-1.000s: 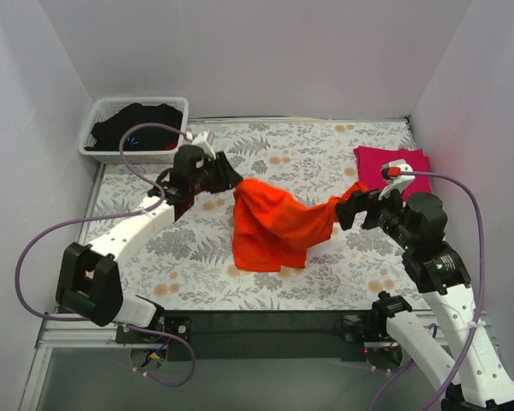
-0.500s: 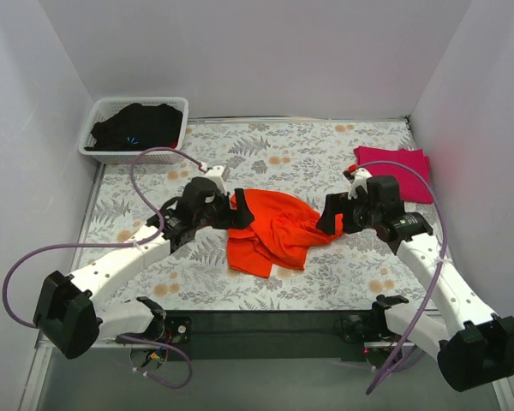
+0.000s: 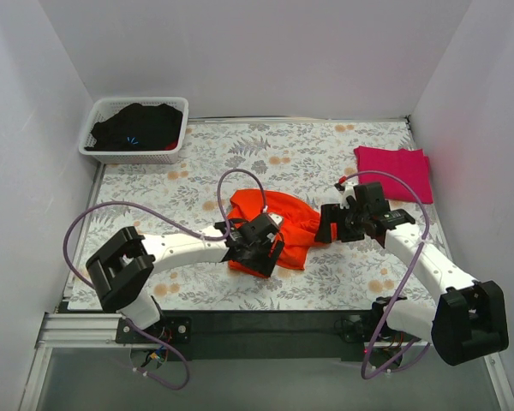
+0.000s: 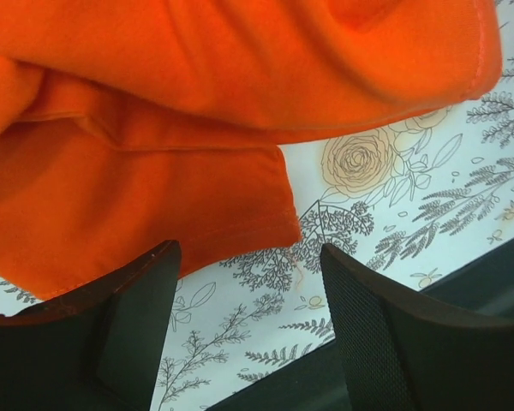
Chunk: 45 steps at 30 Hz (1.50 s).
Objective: Fold and stack the t-shirts
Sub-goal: Move the tshirt to the center of the board
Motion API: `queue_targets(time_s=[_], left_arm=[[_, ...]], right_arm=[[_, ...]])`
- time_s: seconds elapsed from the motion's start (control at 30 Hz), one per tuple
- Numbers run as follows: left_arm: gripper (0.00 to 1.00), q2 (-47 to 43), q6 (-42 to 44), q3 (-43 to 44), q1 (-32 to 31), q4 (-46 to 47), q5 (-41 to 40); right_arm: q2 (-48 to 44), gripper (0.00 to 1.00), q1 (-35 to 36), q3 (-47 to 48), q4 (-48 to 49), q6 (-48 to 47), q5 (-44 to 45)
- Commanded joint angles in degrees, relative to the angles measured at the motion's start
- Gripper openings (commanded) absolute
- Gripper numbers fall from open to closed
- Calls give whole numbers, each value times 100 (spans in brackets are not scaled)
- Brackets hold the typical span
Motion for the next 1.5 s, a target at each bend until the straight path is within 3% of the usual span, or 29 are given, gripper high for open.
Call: queue_targets(time_s=[0.0, 0.37, 0.53, 0.67, 1.0, 1.13, 1.17, 1.27, 1.37, 1.47], left_arm=[[61, 219, 34, 389, -172, -218, -408], [47, 1151, 8, 855, -506, -649, -796], [2, 1047, -150, 785, -542, -781, -1042], [0, 573, -282, 645, -524, -860, -1445], [0, -518, -475, 399, -287, -948, -1455], [0, -755, -502, 381, -199, -1071, -1551], [0, -808, -502, 364, -173, -1106, -1630], [0, -984, -510, 329, -23, -1422, -1902], [0, -1247, -598, 276, 222, -1914, -2245], [0, -1704, -624, 143, 618, -2108, -2255]], right_arm=[[25, 72, 37, -91, 255, 38, -47], [209, 70, 54, -205, 465, 82, -379], [393, 69, 485, -170, 597, 73, -653], [525, 69, 1116, -118, 667, 47, -654], [1079, 63, 2014, 251, 527, -138, -48], [1316, 44, 2067, 357, 457, -164, 190], [1325, 27, 2067, 383, 413, -173, 417], [1177, 3, 2058, 602, 132, -243, 1197], [922, 1, 1788, 1111, -271, -410, 2198], [833, 1, 947, 1788, -378, -515, 2362]])
